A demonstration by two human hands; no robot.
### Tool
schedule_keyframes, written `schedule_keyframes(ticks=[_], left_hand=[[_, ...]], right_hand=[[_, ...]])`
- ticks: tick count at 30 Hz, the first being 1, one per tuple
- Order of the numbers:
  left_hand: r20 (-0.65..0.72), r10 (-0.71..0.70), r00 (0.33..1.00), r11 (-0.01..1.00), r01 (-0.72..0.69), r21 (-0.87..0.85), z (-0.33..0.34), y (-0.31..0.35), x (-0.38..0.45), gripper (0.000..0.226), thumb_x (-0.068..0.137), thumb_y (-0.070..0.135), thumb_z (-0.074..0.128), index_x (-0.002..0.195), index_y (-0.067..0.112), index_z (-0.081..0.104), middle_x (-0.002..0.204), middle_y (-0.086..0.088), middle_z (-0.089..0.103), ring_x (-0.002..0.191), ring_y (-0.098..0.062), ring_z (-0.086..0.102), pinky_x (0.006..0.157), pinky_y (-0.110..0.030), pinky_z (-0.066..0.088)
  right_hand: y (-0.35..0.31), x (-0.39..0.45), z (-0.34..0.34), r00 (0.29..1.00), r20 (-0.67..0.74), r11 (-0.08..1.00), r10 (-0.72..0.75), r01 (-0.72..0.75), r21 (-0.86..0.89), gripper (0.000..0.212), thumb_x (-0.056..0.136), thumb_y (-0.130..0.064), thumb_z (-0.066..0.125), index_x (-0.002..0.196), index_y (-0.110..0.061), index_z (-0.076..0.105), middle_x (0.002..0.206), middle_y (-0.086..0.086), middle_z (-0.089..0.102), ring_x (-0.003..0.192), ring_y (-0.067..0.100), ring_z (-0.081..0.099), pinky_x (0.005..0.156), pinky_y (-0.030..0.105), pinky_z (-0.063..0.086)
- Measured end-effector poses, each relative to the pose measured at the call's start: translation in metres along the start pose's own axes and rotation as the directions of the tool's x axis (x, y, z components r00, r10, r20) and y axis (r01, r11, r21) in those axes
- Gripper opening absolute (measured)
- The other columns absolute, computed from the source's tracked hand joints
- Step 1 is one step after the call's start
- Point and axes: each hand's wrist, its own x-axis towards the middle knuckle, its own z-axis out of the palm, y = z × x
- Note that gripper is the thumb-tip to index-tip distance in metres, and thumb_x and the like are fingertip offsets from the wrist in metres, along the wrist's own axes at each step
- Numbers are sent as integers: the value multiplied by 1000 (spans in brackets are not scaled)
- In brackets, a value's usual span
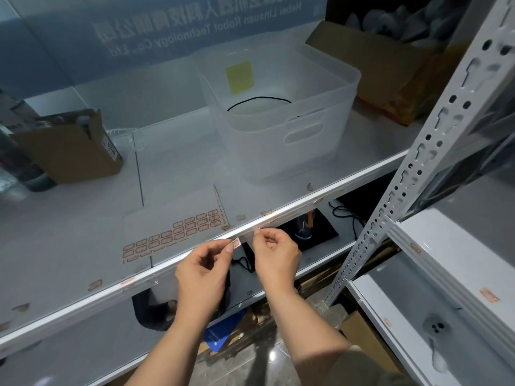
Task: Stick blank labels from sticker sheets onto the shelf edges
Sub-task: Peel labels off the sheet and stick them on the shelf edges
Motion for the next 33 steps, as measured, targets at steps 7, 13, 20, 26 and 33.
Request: schedule_keyframes(ticks=[7,13,20,26,33], left_hand=[[-4,7,1000,1000,-7,-9,-1,-1,-1,13,89,15,77,87,27,79,85,0,77,73,-6,67,71,-14,55],[-1,19,1000,1000,-19,-5,-2,-2,-1,24,90,16,77,83,39,79,83,4,77,73,-1,68,72,-12,56],[7,20,1000,1000,-20,-3,-2,-4,0,28,91,17,76,86,45,78,86,9,78,79,-4,71,73,-11,54],[21,5,1000,1000,-5,5,1,-6,0,15,91,16,76,88,31,79,84,2,78,84,-22,72,74,-18,58],[23,9,1000,1000,-8,-6,1,-6,0,16,91,14,76,89,30,79,86,3,78,85,-22,71,75,-18,57]], right_hand=[[1,5,0,1000,22,999,22,-21,-26,11,91,-26,69,84,-35,67,87,-4,79,83,9,73,73,21,53],[5,7,-1,997,50,998,63,-63,-5,5,92,-25,68,91,-29,72,89,-4,79,86,10,73,72,20,53],[9,9,-5,995,74,997,72,-72,3,8,91,-22,70,89,-30,71,85,-5,78,84,11,74,72,22,57],[12,12,-9,991,103,997,80,-81,8,5,92,-23,69,94,-23,74,86,-2,78,85,14,75,83,36,62],[13,12,-11,991,107,997,78,-81,20,10,92,-22,70,87,-30,70,85,-4,77,84,13,75,81,35,63]])
